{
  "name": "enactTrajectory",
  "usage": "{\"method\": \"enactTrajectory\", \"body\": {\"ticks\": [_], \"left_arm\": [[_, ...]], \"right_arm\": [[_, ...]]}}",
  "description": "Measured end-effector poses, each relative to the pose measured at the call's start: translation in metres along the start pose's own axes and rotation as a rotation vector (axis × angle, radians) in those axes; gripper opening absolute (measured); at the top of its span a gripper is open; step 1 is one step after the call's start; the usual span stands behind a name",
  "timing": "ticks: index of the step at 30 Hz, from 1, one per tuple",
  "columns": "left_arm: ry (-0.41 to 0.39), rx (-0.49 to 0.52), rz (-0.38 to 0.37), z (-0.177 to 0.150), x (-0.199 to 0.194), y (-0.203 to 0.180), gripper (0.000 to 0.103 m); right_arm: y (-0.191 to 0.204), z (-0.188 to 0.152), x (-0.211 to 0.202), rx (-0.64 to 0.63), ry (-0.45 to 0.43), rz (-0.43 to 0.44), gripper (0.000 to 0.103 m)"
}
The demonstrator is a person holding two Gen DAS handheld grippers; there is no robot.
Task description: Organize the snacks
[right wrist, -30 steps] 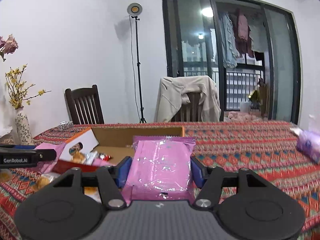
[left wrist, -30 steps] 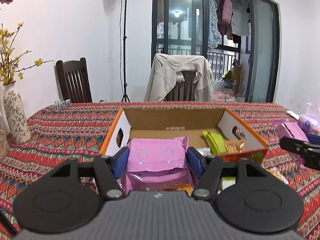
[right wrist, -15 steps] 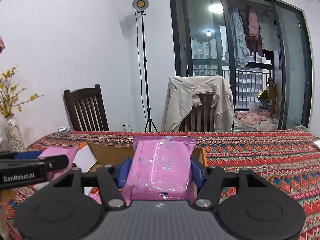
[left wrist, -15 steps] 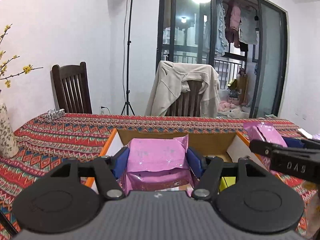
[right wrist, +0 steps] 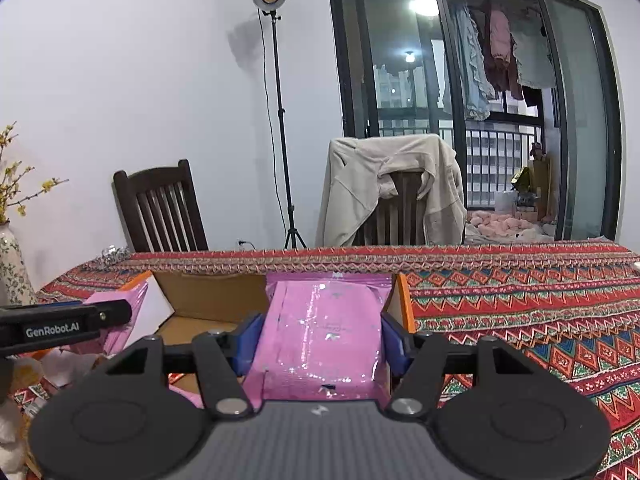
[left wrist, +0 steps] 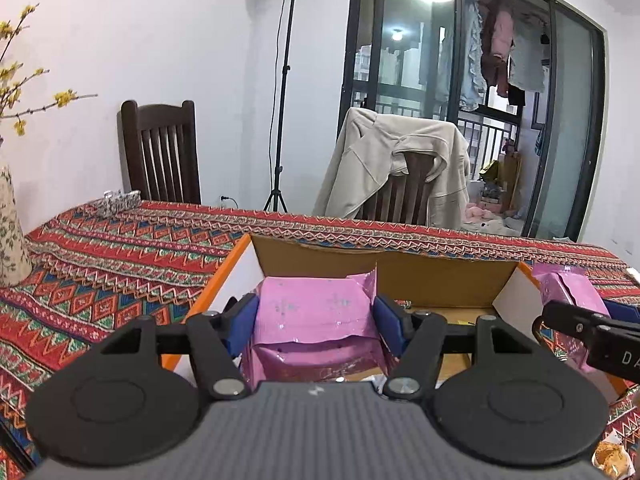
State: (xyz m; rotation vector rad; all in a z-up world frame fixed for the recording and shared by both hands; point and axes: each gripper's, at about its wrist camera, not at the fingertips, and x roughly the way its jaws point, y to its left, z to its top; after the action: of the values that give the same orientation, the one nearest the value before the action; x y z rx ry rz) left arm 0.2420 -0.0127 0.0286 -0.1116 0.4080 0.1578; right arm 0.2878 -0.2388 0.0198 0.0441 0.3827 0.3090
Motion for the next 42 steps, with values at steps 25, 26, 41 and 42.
{"method": "enactTrajectory", "body": {"ticks": [25, 26, 41, 42], "left_arm": [[-0.014, -0.066, 0.175, 0.004, -0.032, -0.006, 0.103], [-0.014, -0.075, 0.174, 0.003, -0.035, -0.005, 0.103], [-0.063, -0.074, 0.131, -0.011, -0.124, 0.006, 0.103], [-0.063, -0.080, 0.125, -0.015, -0.129, 0.008, 0.103]], "right_arm": [[-0.021, 0.008, -0.020, 0.097, -0.002, 0.060, 0.103], [-0.021, 0.009, -0.020, 0.094, -0.003, 0.058, 0.103], [0.002, 0.018, -0.068, 0.000, -0.020, 0.064, 0.103], [0.004, 0.016, -0.075, 0.003, -0.021, 0.058, 0.103]]}}
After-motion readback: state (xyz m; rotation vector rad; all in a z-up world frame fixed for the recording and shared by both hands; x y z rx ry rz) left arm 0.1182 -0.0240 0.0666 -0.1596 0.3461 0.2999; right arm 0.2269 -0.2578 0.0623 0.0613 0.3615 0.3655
